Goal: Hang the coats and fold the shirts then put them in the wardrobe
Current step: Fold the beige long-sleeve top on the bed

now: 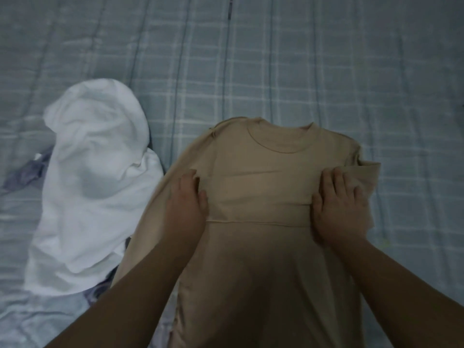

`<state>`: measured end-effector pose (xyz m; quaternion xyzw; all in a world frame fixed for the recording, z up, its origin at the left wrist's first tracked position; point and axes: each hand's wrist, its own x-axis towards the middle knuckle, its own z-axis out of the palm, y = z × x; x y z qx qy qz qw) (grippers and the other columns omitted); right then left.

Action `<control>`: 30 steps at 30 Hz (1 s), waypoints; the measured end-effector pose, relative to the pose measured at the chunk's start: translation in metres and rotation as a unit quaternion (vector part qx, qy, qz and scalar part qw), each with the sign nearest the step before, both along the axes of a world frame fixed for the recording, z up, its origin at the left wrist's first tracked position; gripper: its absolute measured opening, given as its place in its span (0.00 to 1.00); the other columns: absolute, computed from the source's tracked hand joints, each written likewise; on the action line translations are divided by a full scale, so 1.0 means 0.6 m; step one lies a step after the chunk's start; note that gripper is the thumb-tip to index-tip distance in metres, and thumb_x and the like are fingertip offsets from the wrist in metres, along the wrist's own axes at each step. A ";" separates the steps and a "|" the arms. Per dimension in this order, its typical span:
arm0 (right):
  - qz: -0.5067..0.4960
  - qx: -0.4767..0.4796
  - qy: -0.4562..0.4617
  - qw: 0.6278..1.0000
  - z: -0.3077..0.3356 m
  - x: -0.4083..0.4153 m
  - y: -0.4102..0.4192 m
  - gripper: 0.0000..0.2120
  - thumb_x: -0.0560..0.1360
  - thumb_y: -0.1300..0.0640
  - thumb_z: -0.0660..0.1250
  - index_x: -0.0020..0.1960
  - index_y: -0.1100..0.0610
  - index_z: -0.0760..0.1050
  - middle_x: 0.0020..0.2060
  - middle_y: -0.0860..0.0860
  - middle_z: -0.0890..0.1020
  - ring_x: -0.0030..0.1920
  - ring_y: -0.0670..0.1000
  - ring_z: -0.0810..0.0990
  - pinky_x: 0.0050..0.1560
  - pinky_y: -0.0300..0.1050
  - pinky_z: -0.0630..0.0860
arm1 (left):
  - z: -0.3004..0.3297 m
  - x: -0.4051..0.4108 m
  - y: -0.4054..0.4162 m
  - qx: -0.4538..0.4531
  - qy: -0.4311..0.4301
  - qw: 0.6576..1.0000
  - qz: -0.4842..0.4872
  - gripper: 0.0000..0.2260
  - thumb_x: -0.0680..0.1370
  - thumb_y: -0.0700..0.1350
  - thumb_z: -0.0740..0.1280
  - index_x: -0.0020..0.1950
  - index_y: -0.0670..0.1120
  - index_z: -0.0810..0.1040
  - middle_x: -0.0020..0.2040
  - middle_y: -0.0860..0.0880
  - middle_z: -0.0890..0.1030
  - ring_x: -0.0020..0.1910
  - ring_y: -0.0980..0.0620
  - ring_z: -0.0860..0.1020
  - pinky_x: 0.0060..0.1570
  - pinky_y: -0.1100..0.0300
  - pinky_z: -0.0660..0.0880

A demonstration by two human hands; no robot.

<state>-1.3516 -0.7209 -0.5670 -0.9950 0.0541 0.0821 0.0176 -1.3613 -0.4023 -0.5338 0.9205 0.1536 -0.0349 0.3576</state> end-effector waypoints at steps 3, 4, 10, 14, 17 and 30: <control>0.083 0.103 -0.034 0.991 0.029 -0.024 0.087 0.28 0.78 0.52 0.54 0.77 0.60 0.61 0.76 0.60 0.64 0.76 0.62 0.61 0.73 0.64 0.57 | 0.037 -0.032 0.041 0.040 -0.030 0.999 0.004 0.15 0.80 0.42 0.62 0.66 0.42 0.70 0.56 0.41 0.76 0.52 0.40 0.76 0.51 0.48 0.75; 0.118 0.129 -0.031 0.984 0.035 -0.033 0.125 0.28 0.78 0.53 0.54 0.77 0.60 0.61 0.76 0.59 0.63 0.76 0.61 0.60 0.75 0.63 0.57 | 0.046 -0.045 0.057 0.044 -0.022 0.999 0.010 0.15 0.80 0.42 0.61 0.66 0.43 0.70 0.56 0.41 0.74 0.51 0.40 0.76 0.49 0.45 0.75; 0.280 0.183 0.012 0.942 0.061 -0.082 0.372 0.29 0.78 0.53 0.54 0.78 0.56 0.58 0.78 0.55 0.61 0.78 0.56 0.56 0.76 0.60 0.57 | 0.049 -0.135 0.154 0.025 0.009 0.998 0.064 0.17 0.79 0.42 0.62 0.68 0.48 0.69 0.61 0.46 0.73 0.55 0.42 0.77 0.51 0.46 0.76; 0.373 0.193 0.017 0.907 0.059 -0.121 0.476 0.28 0.77 0.55 0.58 0.77 0.57 0.61 0.77 0.56 0.63 0.77 0.57 0.59 0.74 0.60 0.60 | 0.021 -0.219 0.206 0.033 0.025 0.995 0.096 0.19 0.77 0.43 0.67 0.68 0.48 0.71 0.62 0.48 0.73 0.56 0.43 0.77 0.49 0.50 0.76; 0.422 0.185 0.022 0.887 0.050 -0.160 0.515 0.30 0.78 0.54 0.58 0.79 0.56 0.58 0.78 0.55 0.59 0.78 0.55 0.56 0.76 0.58 0.56 | 0.006 -0.291 0.237 0.031 0.016 0.991 0.129 0.20 0.75 0.41 0.69 0.67 0.47 0.71 0.62 0.48 0.72 0.55 0.44 0.78 0.48 0.50 0.77; 0.604 0.155 0.096 0.776 0.028 -0.336 0.582 0.31 0.76 0.55 0.60 0.78 0.59 0.60 0.78 0.57 0.59 0.79 0.56 0.55 0.77 0.56 0.55 | -0.043 -0.532 0.299 -0.028 0.156 0.981 0.115 0.10 0.75 0.53 0.67 0.55 0.55 0.77 0.51 0.52 0.76 0.53 0.48 0.74 0.58 0.52 0.71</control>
